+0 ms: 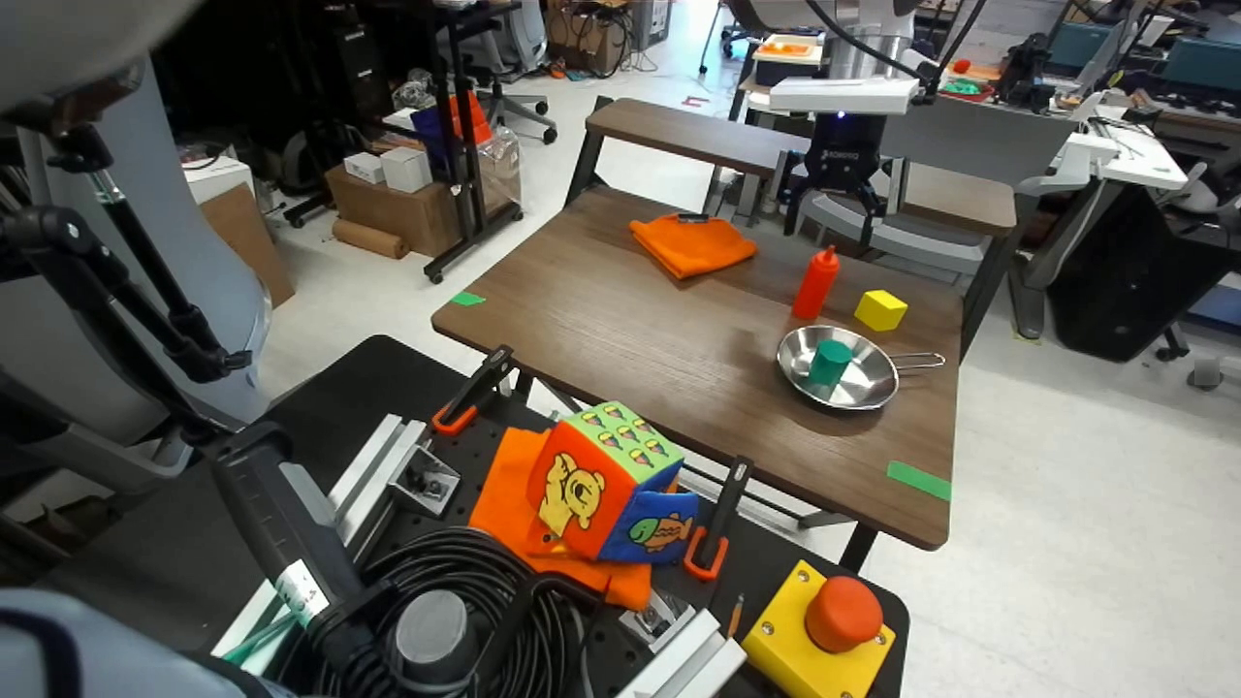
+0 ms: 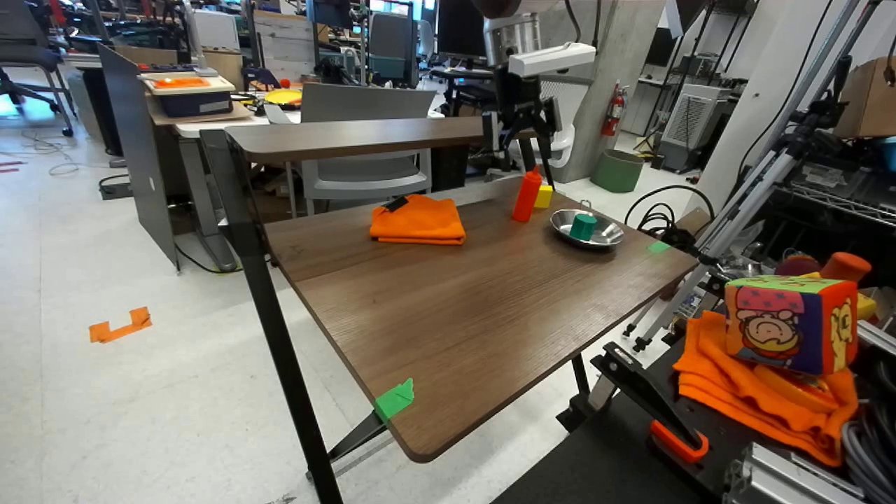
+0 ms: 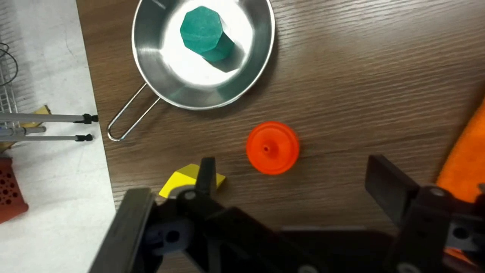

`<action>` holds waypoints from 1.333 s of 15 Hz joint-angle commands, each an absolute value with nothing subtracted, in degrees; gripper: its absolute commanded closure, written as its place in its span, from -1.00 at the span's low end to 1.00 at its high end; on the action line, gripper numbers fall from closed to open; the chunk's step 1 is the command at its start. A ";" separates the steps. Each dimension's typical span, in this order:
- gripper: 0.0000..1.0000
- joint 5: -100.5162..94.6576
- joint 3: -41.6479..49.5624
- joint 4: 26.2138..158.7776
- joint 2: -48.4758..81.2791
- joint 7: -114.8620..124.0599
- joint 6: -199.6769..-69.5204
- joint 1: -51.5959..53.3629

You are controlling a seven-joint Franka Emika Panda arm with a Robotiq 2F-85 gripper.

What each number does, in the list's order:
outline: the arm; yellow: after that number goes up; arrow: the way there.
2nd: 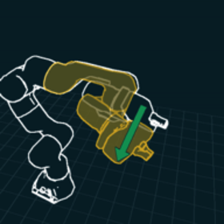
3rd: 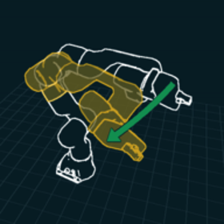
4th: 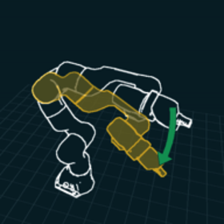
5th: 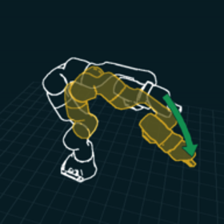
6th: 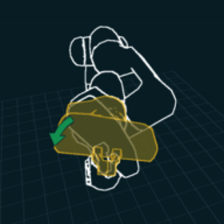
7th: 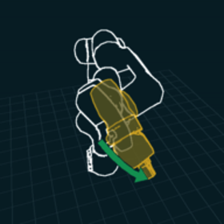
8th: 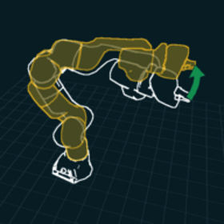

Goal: Move the sauce bottle to the front of the table

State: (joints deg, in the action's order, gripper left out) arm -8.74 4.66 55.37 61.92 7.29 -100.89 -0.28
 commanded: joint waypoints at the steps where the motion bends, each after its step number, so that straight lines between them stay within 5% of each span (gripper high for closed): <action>1: -1.00 -9.92 6.12 46.57 68.05 6.60 -94.94 0.48; 6: -1.00 -10.36 6.57 40.98 72.85 6.28 -90.23 0.27; 7: -0.50 -10.32 6.63 39.90 73.59 6.27 -89.44 0.23; 8: -0.47 -10.25 6.65 38.83 74.29 6.25 -88.84 0.18; 15: 0.64 -11.24 7.04 35.37 75.51 6.28 -88.83 0.42; 20: 0.77 -13.43 6.53 35.92 72.13 3.52 -91.28 0.91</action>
State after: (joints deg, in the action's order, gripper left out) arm -12.31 6.44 36.43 73.89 6.56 -90.14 0.34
